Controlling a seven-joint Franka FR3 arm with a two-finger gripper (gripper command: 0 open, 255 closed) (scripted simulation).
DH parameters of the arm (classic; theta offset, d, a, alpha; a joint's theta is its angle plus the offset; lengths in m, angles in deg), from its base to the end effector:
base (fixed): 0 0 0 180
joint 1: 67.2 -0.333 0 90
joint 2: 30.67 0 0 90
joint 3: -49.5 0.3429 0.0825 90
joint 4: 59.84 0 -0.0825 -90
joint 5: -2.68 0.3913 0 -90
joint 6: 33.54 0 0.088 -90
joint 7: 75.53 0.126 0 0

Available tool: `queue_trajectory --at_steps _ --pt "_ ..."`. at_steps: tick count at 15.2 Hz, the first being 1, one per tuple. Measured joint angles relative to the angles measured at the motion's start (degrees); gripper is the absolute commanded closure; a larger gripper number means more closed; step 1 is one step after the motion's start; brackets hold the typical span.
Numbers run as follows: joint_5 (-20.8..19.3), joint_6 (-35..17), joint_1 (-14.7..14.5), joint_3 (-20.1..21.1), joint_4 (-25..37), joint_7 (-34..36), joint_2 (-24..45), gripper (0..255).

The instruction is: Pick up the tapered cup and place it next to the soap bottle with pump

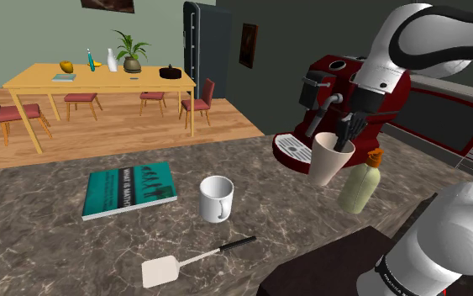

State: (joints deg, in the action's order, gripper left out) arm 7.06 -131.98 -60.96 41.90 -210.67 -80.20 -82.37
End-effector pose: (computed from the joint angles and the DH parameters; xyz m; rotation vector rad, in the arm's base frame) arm 0.2621 -0.0600 0.5017 -2.9560 0.1789 -0.0113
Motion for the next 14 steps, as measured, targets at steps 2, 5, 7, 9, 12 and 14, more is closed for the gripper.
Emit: queue_trajectory --at_steps 2,5,7,9,12,14 --pt "-0.06 -1.55 0.08 -0.08 -1.76 -0.22 -0.19 255" --pt "-0.12 -3.71 0.17 -0.18 -3.98 -0.51 -0.24 255" --pt "-0.25 -5.24 0.26 -0.42 -5.18 -0.87 0.13 255" --pt "-0.32 -6.82 0.34 -0.55 -6.70 -1.12 0.22 255" --pt "-0.28 -9.31 0.31 -0.61 -8.83 -1.36 0.60 255" --pt "-0.38 -11.07 0.43 -0.79 -10.47 -1.68 0.75 255"
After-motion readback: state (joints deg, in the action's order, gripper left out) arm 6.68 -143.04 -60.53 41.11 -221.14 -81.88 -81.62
